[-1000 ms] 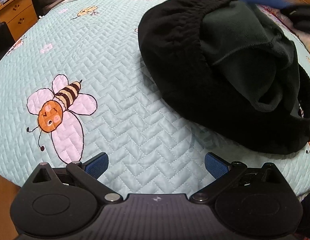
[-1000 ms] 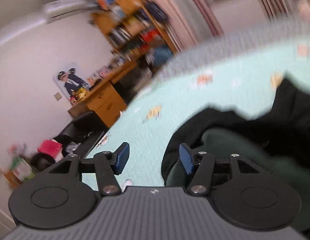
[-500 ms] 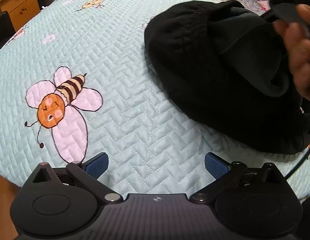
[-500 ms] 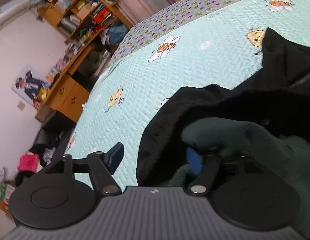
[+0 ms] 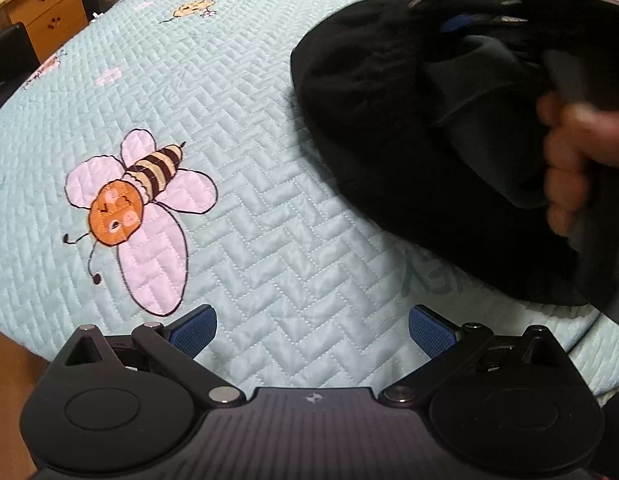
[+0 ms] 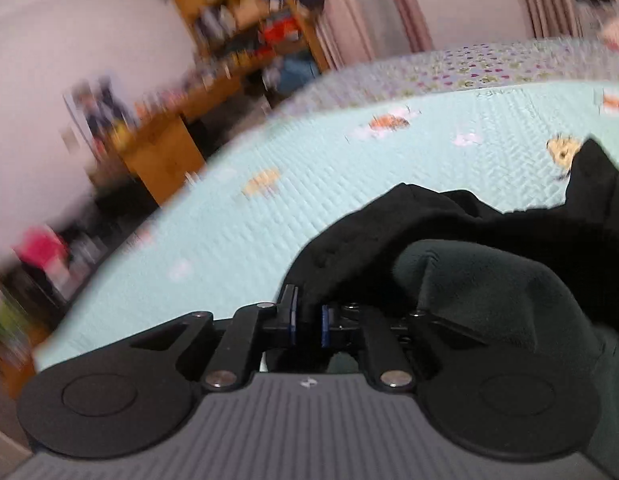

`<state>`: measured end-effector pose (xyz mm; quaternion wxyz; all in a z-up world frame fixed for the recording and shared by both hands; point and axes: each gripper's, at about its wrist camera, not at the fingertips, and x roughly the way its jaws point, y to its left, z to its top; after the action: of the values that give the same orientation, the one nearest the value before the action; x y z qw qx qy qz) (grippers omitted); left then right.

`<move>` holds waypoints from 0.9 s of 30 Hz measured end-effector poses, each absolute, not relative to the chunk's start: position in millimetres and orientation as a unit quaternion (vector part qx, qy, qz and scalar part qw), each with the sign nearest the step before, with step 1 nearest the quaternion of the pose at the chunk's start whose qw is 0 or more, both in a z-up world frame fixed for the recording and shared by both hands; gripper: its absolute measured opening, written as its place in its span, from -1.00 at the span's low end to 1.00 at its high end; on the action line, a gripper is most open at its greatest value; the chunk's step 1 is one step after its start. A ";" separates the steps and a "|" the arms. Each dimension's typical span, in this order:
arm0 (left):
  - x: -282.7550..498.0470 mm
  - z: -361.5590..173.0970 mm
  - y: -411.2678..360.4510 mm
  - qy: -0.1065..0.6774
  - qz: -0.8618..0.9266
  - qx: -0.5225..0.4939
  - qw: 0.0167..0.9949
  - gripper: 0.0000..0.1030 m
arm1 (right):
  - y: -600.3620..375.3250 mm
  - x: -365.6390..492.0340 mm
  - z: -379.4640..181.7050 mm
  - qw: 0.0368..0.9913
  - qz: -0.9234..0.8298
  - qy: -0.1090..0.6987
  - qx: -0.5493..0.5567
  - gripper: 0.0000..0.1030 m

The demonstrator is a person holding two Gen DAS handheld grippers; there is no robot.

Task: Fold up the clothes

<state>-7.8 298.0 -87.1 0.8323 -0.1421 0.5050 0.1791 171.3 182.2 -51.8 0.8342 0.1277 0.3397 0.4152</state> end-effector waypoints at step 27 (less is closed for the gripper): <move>-6.5 -78.7 212.6 0.508 0.135 -0.034 0.850 0.98 | -94.5 144.8 -64.2 0.859 0.286 0.306 0.293 -0.52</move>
<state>-6.5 212.6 -78.7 0.8501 -0.0335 0.5080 0.1348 144.8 -94.5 -64.2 0.8593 0.2926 0.3065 0.2863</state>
